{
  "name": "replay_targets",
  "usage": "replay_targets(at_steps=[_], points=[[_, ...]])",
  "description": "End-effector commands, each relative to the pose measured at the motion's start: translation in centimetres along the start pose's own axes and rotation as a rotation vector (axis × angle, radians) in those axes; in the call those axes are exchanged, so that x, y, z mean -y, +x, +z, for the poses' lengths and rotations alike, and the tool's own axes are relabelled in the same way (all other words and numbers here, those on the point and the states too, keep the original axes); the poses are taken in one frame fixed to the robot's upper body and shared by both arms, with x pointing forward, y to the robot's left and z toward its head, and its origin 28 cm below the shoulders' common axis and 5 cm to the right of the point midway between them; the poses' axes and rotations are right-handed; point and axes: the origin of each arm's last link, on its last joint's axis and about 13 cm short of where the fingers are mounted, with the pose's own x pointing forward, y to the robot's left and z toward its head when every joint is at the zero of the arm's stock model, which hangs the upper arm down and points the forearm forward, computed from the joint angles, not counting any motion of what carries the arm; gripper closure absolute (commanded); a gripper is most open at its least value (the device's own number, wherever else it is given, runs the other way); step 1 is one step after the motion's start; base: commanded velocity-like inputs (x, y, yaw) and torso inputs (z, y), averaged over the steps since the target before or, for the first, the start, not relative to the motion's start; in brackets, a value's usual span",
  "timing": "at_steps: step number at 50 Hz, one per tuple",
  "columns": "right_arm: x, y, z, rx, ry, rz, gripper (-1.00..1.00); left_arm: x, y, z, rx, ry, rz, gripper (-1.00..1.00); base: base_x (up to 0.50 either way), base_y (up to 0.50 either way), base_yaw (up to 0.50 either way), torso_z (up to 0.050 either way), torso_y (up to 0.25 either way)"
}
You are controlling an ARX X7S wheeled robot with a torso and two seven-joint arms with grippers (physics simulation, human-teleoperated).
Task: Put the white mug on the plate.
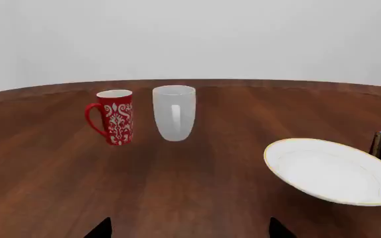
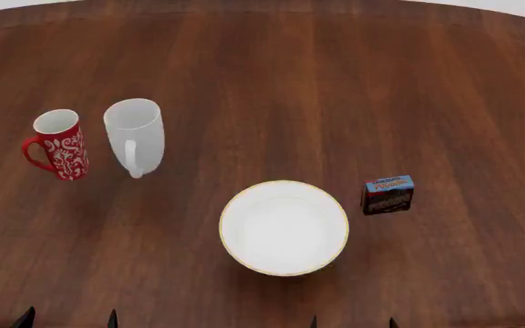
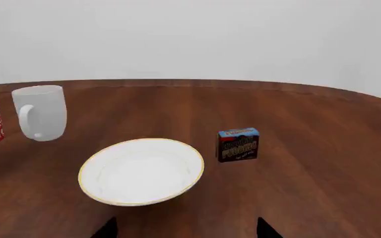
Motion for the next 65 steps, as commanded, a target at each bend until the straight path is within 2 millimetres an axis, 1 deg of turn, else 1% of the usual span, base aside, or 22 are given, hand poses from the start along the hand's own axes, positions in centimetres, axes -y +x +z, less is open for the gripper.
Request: replay_targets(at_steps=[1, 2, 19, 22, 61, 65], points=[[0.0, 0.0, 0.0, 0.0, 0.0, 0.0, -1.0, 0.0, 0.0, 0.0, 0.0, 0.0, 0.0, -1.0, 0.0, 0.0, 0.0, 0.0, 0.0], [0.2, -0.2, 0.4, 0.01, -0.027, 0.009, -1.0, -0.1, -0.3, 0.3, 0.019, 0.009, 0.012, -1.0, 0.0, 0.0, 0.0, 0.0, 0.0], [0.1, -0.4, 0.5, 0.018, -0.035, 0.017, -1.0, -0.1, -0.5, 0.5, 0.029, 0.018, 0.013, -1.0, 0.0, 0.0, 0.0, 0.0, 0.0], [0.1, -0.5, 0.5, 0.019, -0.036, 0.017, -1.0, -0.2, -0.7, 0.6, 0.068, 0.04, 0.018, -1.0, 0.0, 0.0, 0.0, 0.0, 0.0], [0.3, -0.9, 1.0, 0.034, -0.04, 0.012, -1.0, -0.1, -1.0, 0.8, 0.079, 0.057, 0.004, -1.0, 0.0, 0.0, 0.0, 0.05, 0.0], [0.4, -0.9, 1.2, 0.041, -0.027, 0.004, -1.0, -0.1, -1.1, 0.9, 0.09, 0.034, 0.001, -1.0, 0.0, 0.0, 0.0, 0.05, 0.0]])
